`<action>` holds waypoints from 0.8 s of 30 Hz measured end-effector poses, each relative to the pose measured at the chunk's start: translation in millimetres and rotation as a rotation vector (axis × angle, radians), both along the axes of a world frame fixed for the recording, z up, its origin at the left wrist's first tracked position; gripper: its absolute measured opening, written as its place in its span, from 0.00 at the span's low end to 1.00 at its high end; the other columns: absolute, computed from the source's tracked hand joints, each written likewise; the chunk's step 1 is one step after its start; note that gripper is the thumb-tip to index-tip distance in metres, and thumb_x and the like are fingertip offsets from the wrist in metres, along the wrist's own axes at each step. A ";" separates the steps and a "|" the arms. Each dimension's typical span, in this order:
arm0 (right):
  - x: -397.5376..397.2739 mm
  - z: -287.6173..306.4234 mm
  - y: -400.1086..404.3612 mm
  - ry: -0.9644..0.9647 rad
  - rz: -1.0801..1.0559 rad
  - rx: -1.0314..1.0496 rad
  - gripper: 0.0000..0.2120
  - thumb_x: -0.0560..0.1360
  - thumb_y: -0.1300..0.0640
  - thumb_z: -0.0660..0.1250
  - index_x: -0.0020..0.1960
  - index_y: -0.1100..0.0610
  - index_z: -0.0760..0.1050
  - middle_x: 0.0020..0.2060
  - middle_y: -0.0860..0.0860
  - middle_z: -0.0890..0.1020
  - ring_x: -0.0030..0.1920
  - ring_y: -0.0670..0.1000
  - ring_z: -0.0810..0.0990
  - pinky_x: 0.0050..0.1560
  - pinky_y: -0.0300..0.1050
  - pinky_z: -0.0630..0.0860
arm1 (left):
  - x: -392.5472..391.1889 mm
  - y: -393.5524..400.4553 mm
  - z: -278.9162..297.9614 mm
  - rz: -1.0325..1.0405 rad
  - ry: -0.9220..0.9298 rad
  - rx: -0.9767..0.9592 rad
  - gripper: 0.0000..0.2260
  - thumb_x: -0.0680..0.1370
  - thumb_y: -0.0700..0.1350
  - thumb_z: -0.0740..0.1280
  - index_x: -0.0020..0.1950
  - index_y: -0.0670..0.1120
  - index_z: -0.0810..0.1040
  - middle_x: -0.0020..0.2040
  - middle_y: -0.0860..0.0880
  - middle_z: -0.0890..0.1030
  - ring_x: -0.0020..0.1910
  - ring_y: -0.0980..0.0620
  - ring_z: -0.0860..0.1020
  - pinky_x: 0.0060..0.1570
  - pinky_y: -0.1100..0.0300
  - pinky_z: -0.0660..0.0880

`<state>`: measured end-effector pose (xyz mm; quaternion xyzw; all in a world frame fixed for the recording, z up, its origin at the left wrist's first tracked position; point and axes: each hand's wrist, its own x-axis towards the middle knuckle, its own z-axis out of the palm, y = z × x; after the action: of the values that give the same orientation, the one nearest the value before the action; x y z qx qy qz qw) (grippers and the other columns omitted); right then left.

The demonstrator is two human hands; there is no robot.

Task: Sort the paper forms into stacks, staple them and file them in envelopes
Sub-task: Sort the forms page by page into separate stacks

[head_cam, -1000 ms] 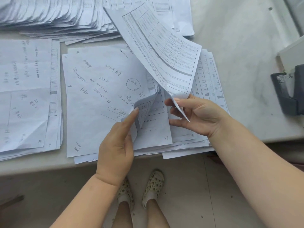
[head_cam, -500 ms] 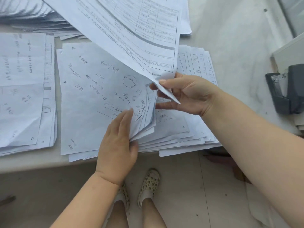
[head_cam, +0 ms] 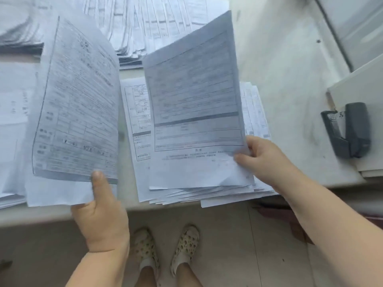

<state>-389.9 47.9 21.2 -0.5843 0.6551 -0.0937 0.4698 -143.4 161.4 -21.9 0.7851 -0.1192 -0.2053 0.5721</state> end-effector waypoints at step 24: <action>50.7 -28.3 -30.6 -0.129 -0.006 0.136 0.18 0.75 0.49 0.71 0.35 0.57 0.68 0.33 0.54 0.65 0.35 0.53 0.62 0.37 0.46 0.60 | 15.2 -18.9 -17.4 -0.949 -0.520 0.083 0.24 0.74 0.37 0.57 0.70 0.42 0.72 0.67 0.52 0.70 0.66 0.55 0.67 0.67 0.76 0.55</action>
<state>-339.2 17.3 -7.1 -0.5418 0.6300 -0.0882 0.5493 -128.3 142.4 -39.4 0.6918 -0.5902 -0.2444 0.3367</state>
